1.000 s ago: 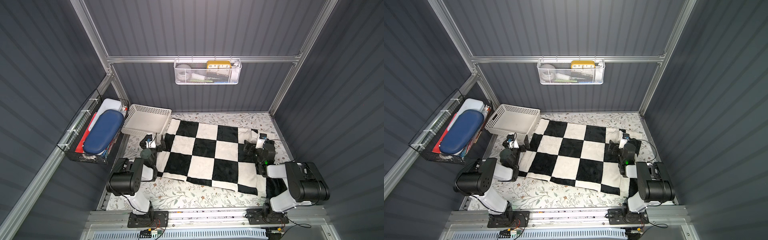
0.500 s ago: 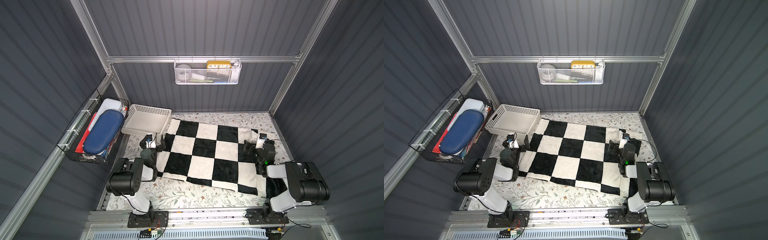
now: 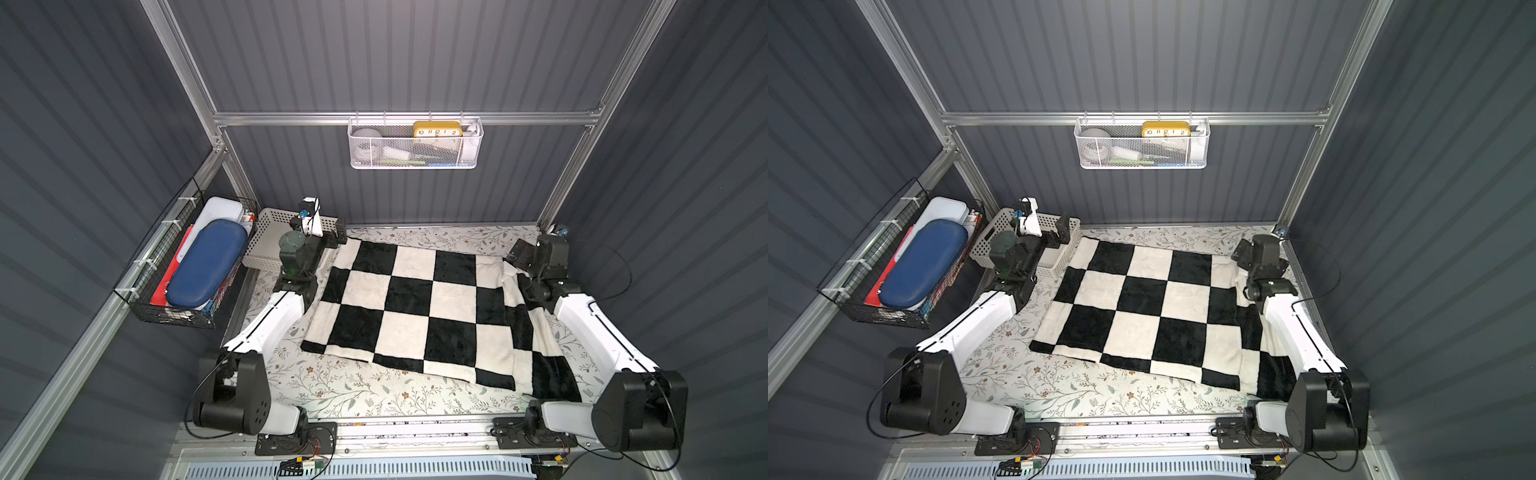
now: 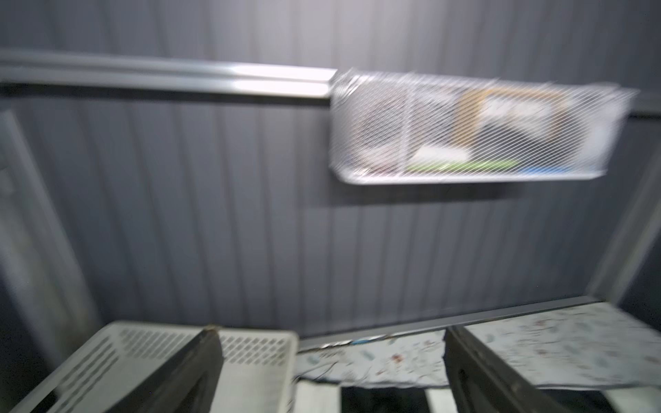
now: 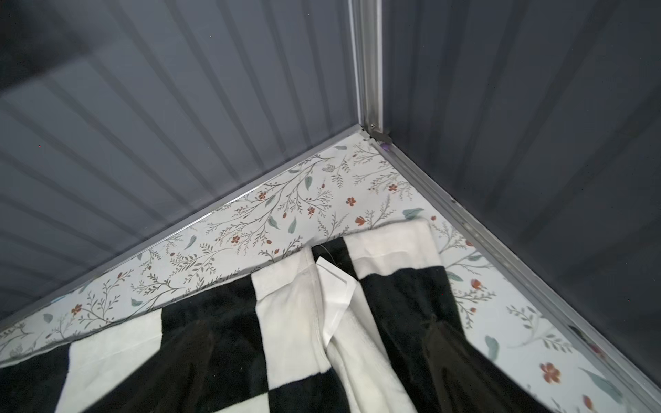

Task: Roll up the pillowcase
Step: Adjust the pillowcase at the center of the board.

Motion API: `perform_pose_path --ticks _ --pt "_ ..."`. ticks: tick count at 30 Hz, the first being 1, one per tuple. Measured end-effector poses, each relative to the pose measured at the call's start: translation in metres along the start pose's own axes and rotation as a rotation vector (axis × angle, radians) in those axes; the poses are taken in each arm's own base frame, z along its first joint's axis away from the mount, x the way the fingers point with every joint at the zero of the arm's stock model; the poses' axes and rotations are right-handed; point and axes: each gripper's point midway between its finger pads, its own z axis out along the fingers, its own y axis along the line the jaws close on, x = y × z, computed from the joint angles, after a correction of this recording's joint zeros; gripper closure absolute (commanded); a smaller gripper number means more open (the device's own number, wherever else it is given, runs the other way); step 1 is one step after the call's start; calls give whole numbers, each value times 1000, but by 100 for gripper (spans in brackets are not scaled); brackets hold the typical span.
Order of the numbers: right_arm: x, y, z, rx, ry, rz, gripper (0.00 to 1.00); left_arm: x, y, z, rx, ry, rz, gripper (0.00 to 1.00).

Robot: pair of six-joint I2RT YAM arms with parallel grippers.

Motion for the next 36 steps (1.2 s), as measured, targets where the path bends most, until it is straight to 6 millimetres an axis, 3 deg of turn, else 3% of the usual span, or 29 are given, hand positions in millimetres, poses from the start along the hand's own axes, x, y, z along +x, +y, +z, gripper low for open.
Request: perform_pose_path --ticks 3,4,8,10,11,13,14,15,17,19,21,23,27,32,36 --pt "24 -13 0 63 131 -2 53 -19 -18 -1 108 -12 -118 1" --pt "32 -17 0 89 177 -13 63 -17 -19 4 132 5 -146 1" --pt "45 -37 3 210 334 -28 100 27 -18 37 170 154 -254 1" --pt "47 -52 12 235 405 26 100 58 -21 46 180 248 -295 2" --pt "51 -64 19 258 449 66 100 73 -24 53 188 299 -310 12" --pt "63 -86 33 308 535 116 100 89 -35 74 201 370 -311 48" --pt "73 -96 43 337 590 135 100 96 -46 90 218 395 -294 85" --pt "84 -101 52 354 641 144 100 103 -60 106 239 420 -280 100" --pt "106 -103 67 370 736 149 100 121 -92 129 284 472 -261 100" --pt "127 -104 79 379 819 150 100 154 -126 139 333 555 -250 100" --pt "145 -106 88 393 880 144 100 199 -154 132 367 672 -261 100" --pt "155 -112 92 412 917 138 100 243 -169 115 385 793 -278 100" --pt "155 -120 104 436 923 138 100 304 -166 89 372 967 -321 100" --pt "143 -124 130 444 903 140 100 341 -161 82 368 1052 -360 100" --pt "146 -130 154 472 913 110 100 372 -166 84 382 1099 -399 100"
